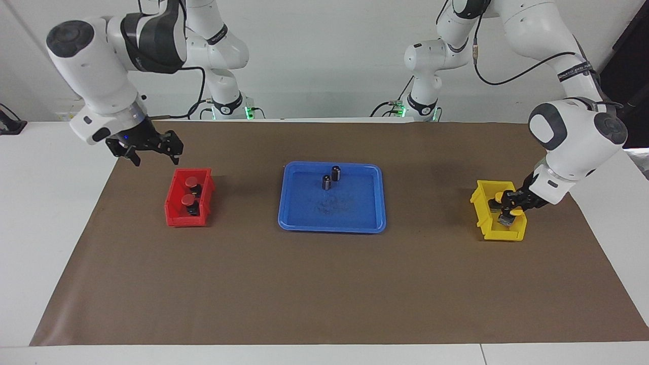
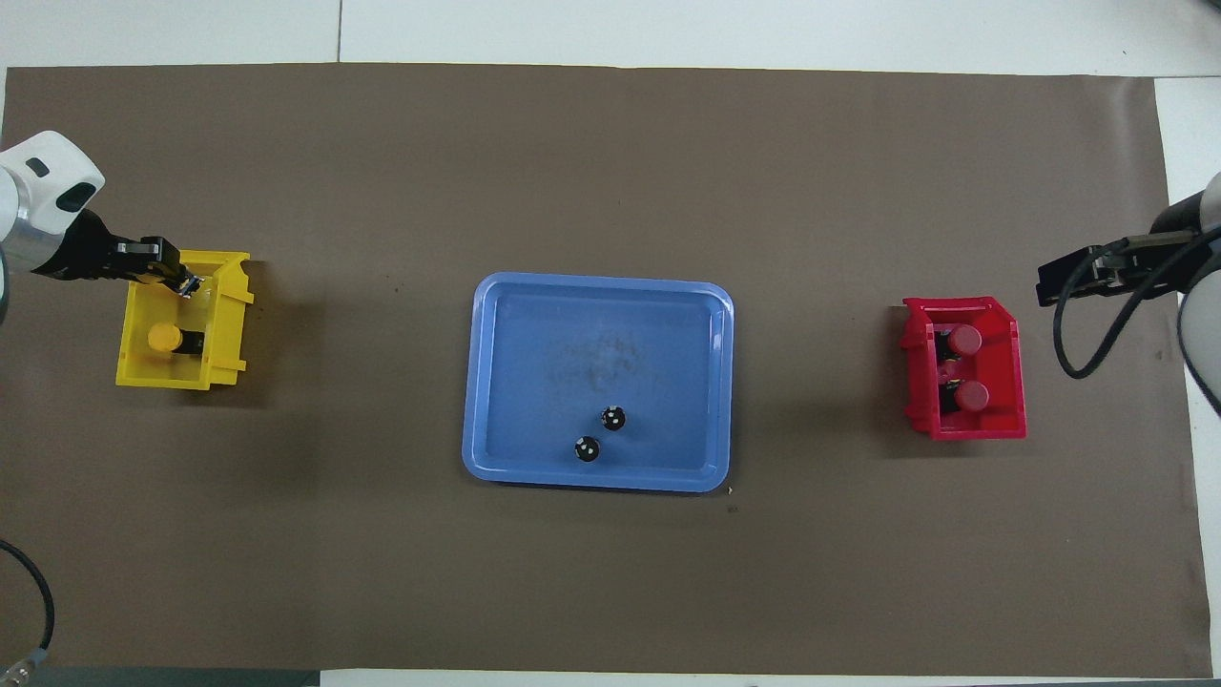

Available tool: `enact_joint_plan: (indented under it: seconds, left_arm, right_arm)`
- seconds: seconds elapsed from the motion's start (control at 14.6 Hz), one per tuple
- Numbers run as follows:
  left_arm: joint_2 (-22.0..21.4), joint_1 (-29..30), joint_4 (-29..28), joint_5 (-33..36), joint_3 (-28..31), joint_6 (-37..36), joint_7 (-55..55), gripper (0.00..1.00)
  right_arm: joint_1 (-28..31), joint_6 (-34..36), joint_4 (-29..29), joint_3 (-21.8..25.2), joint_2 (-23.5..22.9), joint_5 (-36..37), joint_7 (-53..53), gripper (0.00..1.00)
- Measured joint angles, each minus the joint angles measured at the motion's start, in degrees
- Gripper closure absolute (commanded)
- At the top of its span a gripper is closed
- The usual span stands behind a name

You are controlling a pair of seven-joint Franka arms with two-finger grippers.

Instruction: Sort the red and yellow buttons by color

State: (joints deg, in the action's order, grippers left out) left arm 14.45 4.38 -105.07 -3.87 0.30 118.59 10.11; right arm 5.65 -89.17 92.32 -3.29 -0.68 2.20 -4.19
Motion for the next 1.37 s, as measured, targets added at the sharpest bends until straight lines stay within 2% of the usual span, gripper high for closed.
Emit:
enact_joint_plan:
  seconds: [0.21,0.55,0.62,0.68,0.75,1.03,1.23,1.3,1.37]
  left_arm:
    - [0.01,0.0,-2.33,0.0,-0.02,2.72,0.0,0.99]
    - [0.14,0.0,-4.95,0.0,0.0,6.7,0.01,0.99]
    - [0.28,0.02,-5.09,0.01,0.02,7.09,0.01,0.89]
    - [0.49,0.14,-5.22,0.01,0.03,7.6,0.02,0.56]
    - [0.71,0.33,-5.32,0.01,0.02,7.83,0.04,0.33]
    - [0.81,1.07,-4.56,0.01,0.04,7.17,0.15,0.32]
    - [-0.19,1.16,-0.44,0.01,0.04,0.83,0.15,0.31]
    - [-0.96,1.16,1.66,0.01,0.04,-2.68,0.15,0.25]
    - [-1.85,1.17,4.07,0.01,0.04,-6.56,0.15,0.07]
  right_arm:
    - [0.5,6.46,-6.36,0.72,0.25,0.01,0.01,0.0]
    - [1.31,9.89,-7.78,1.97,-0.22,0.06,0.1,0.0]
    - [1.93,10.58,-7.81,2.44,-0.26,0.05,0.08,0.0]
    - [2.57,10.74,-7.85,2.85,-0.26,0.06,0.0,0.0]
    - [3.01,10.96,-7.93,3.08,-0.2,0.06,-0.04,0.0]
    - [2.89,12.36,-7.8,3.03,1.15,0.06,-0.04,0.0]
    - [1.85,12.41,-7.51,2.84,1.67,0.17,-0.04,0.0]
    - [1.65,12.41,-7.41,2.81,1.69,0.21,-0.04,0.0]
    - [1.6,12.41,-7.33,2.81,1.69,0.22,-0.04,0.0]
